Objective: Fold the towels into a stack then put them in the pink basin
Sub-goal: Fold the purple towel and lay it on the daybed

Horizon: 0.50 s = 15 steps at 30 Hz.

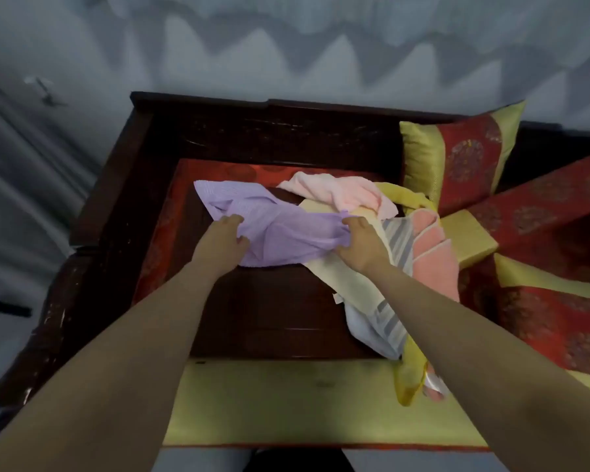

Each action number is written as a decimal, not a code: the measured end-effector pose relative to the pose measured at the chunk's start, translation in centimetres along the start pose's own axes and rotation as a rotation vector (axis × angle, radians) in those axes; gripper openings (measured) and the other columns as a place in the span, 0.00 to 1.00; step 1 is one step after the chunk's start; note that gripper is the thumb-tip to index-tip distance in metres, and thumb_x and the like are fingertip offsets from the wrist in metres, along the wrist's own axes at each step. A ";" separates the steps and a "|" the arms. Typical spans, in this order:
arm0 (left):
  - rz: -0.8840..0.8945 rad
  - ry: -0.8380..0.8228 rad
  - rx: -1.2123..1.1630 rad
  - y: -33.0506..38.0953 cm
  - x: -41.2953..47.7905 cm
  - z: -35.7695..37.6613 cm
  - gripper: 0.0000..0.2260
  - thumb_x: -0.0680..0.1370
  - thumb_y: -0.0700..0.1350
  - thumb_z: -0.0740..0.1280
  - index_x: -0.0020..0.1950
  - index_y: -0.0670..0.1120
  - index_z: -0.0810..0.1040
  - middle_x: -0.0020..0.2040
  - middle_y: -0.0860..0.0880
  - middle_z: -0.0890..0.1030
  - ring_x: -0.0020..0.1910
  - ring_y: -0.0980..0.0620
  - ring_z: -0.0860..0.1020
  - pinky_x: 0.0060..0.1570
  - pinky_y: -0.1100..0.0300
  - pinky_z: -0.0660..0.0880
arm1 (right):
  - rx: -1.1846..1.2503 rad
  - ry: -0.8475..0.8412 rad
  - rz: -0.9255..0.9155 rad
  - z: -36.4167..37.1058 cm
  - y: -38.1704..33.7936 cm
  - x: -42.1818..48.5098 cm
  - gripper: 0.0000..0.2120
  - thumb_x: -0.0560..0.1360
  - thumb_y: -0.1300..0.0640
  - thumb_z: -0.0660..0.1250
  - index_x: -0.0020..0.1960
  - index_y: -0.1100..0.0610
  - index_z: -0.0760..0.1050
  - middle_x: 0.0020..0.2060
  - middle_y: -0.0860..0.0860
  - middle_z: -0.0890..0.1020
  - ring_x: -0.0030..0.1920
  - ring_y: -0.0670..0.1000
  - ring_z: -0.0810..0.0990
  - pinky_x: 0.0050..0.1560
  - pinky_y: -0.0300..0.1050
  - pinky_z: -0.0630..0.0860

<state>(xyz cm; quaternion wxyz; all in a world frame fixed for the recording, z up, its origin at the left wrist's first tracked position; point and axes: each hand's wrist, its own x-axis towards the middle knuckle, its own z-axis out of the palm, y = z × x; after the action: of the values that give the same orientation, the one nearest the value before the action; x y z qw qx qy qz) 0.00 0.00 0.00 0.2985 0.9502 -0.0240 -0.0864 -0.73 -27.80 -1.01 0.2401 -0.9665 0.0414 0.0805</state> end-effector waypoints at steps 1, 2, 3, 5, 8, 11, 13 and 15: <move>-0.007 -0.008 0.005 -0.2 1.0 0.5 0.22 0.76 0.39 0.64 0.70 0.38 0.67 0.66 0.36 0.72 0.64 0.37 0.70 0.65 0.48 0.67 | -0.021 -0.009 -0.006 0.3 0.2 1.2 0.25 0.71 0.56 0.67 0.67 0.61 0.69 0.65 0.60 0.72 0.65 0.61 0.70 0.60 0.55 0.72; -0.010 -0.004 0.009 -0.2 1.7 0.8 0.22 0.77 0.40 0.64 0.70 0.37 0.67 0.66 0.36 0.72 0.65 0.38 0.70 0.65 0.48 0.67 | -0.049 -0.016 0.000 0.4 0.1 1.9 0.24 0.71 0.56 0.67 0.66 0.60 0.71 0.64 0.59 0.72 0.64 0.62 0.70 0.59 0.56 0.72; -0.017 -0.014 0.013 -0.3 2.4 1.2 0.22 0.77 0.40 0.63 0.70 0.38 0.67 0.67 0.36 0.72 0.65 0.38 0.69 0.65 0.47 0.66 | -0.084 -0.033 0.003 0.6 0.1 2.4 0.23 0.71 0.56 0.67 0.65 0.59 0.72 0.64 0.59 0.73 0.64 0.61 0.70 0.59 0.57 0.73; -0.023 -0.063 0.014 -0.3 3.5 2.1 0.22 0.77 0.40 0.63 0.71 0.38 0.66 0.67 0.37 0.71 0.66 0.38 0.69 0.65 0.47 0.66 | -0.178 -0.081 -0.003 1.3 0.3 3.4 0.18 0.71 0.56 0.66 0.61 0.56 0.75 0.62 0.57 0.73 0.64 0.61 0.70 0.56 0.56 0.73; -0.026 -0.105 0.029 -0.7 4.8 2.9 0.22 0.77 0.41 0.63 0.71 0.39 0.66 0.66 0.37 0.72 0.65 0.38 0.69 0.63 0.46 0.68 | -0.344 -0.141 -0.054 2.1 0.5 4.5 0.12 0.73 0.56 0.62 0.55 0.53 0.79 0.62 0.54 0.74 0.64 0.60 0.69 0.56 0.54 0.70; -0.028 -0.139 0.029 -1.5 5.8 3.3 0.24 0.77 0.42 0.64 0.71 0.39 0.65 0.66 0.38 0.71 0.66 0.39 0.68 0.64 0.46 0.67 | -0.264 -0.053 -0.024 2.8 0.4 5.2 0.11 0.75 0.59 0.58 0.54 0.58 0.75 0.53 0.60 0.80 0.54 0.63 0.77 0.49 0.52 0.70; -0.033 -0.171 0.049 -2.1 6.4 3.4 0.26 0.76 0.43 0.65 0.72 0.40 0.63 0.68 0.38 0.69 0.67 0.40 0.67 0.65 0.48 0.66 | -0.211 -0.033 -0.045 3.3 0.2 5.6 0.11 0.77 0.59 0.56 0.55 0.61 0.73 0.49 0.62 0.81 0.47 0.64 0.79 0.43 0.50 0.69; -0.039 -0.203 0.073 -2.4 7.0 3.5 0.30 0.75 0.45 0.67 0.74 0.41 0.60 0.70 0.39 0.67 0.69 0.41 0.65 0.66 0.48 0.65 | -0.099 -0.055 -0.075 3.1 0.0 5.6 0.14 0.79 0.55 0.54 0.58 0.61 0.71 0.50 0.64 0.81 0.45 0.63 0.79 0.42 0.50 0.71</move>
<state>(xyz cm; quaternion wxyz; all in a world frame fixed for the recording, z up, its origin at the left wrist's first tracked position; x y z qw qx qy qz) 6.21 -0.67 -5.23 0.2581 0.9470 -0.0389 -0.1871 4.40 -26.55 -4.73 0.1957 -0.9755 -0.0053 0.1000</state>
